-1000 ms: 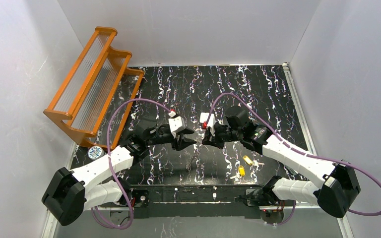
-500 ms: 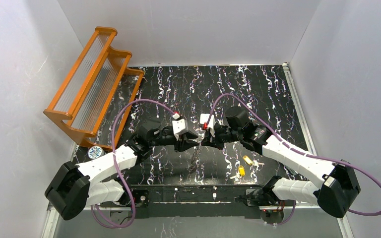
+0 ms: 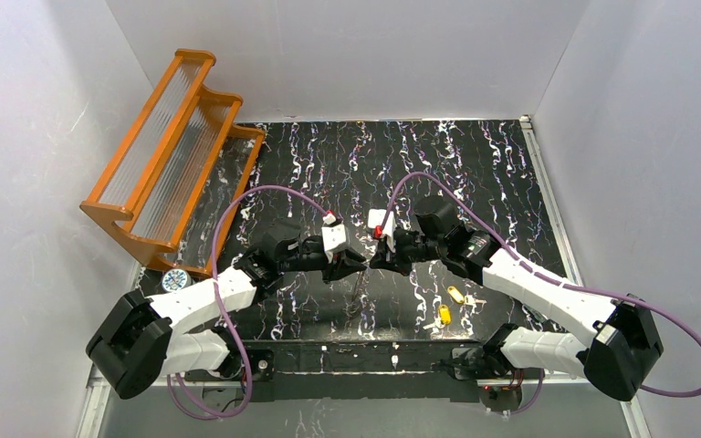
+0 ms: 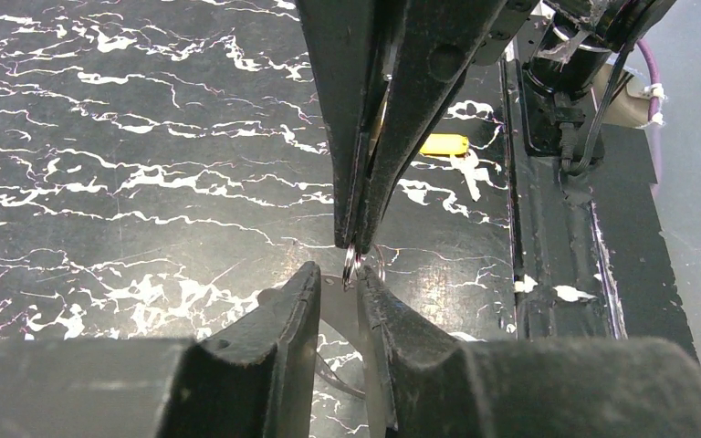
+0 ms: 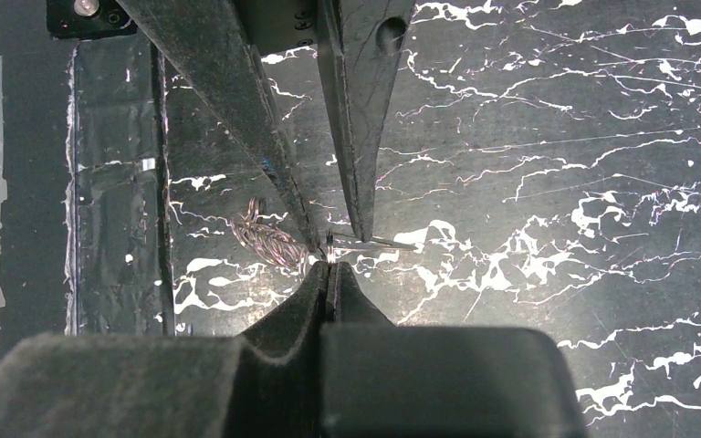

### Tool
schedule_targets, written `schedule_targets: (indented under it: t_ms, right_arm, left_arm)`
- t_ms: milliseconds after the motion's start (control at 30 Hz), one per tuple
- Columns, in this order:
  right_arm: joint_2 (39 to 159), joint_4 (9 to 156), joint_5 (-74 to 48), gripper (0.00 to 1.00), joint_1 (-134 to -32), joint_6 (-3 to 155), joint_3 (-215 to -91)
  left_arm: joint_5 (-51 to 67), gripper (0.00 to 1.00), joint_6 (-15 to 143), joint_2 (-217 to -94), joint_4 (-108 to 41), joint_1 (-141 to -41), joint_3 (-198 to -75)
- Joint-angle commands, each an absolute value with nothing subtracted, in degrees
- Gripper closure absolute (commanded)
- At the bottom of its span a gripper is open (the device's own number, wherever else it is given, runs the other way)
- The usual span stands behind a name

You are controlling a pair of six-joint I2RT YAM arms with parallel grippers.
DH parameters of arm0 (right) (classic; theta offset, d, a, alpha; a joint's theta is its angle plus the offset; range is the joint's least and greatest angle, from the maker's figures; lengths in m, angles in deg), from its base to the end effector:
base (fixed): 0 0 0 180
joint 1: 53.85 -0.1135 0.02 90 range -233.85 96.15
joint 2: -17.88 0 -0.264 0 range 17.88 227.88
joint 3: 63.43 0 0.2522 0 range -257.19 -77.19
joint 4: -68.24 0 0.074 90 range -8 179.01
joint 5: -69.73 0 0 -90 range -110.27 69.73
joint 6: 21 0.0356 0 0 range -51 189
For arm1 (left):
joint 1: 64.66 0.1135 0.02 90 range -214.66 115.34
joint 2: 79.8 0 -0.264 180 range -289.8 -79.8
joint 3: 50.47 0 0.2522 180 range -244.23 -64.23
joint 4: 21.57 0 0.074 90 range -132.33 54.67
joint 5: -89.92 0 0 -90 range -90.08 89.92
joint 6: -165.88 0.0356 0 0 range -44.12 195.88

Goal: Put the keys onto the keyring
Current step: Pick up the keyring from the center of the board.

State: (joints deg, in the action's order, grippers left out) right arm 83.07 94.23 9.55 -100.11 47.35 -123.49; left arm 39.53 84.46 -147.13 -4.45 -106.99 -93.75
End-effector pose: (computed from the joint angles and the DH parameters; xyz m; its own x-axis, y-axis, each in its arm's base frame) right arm 0.1602 0.1930 0.2764 0.0077 -0.4549 -0.8905 -0.9880 0.1339 -0.0770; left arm 0.1690 -0.1846 0.2421 0.0590 0.1017 -0.9931 0.9889 0.1296 0.0720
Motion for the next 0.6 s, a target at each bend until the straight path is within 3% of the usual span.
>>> schedule_targets:
  t_ms: [0, 367, 500, 567]
  right_arm:
    - [82.7, 92.4, 11.1, 0.99, -100.3, 46.9, -124.2]
    - [83.0, 92.3, 11.2, 0.99, -100.3, 46.5, -124.4]
    - [82.9, 92.3, 11.1, 0.99, -100.3, 46.4, -124.2]
    - [82.9, 92.3, 11.1, 0.99, -100.3, 46.4, -124.3]
  left_arm:
    - [39.0, 0.81, 85.6, -147.3, -3.5, -107.6, -93.9]
    - [38.1, 1.0, 85.5, -146.8, -3.5, -107.7, -94.3]
    - [38.0, 1.0, 85.1, -145.8, -3.6, -107.8, -94.4]
    - [37.5, 0.92, 84.7, -145.2, -3.7, -107.8, -94.5]
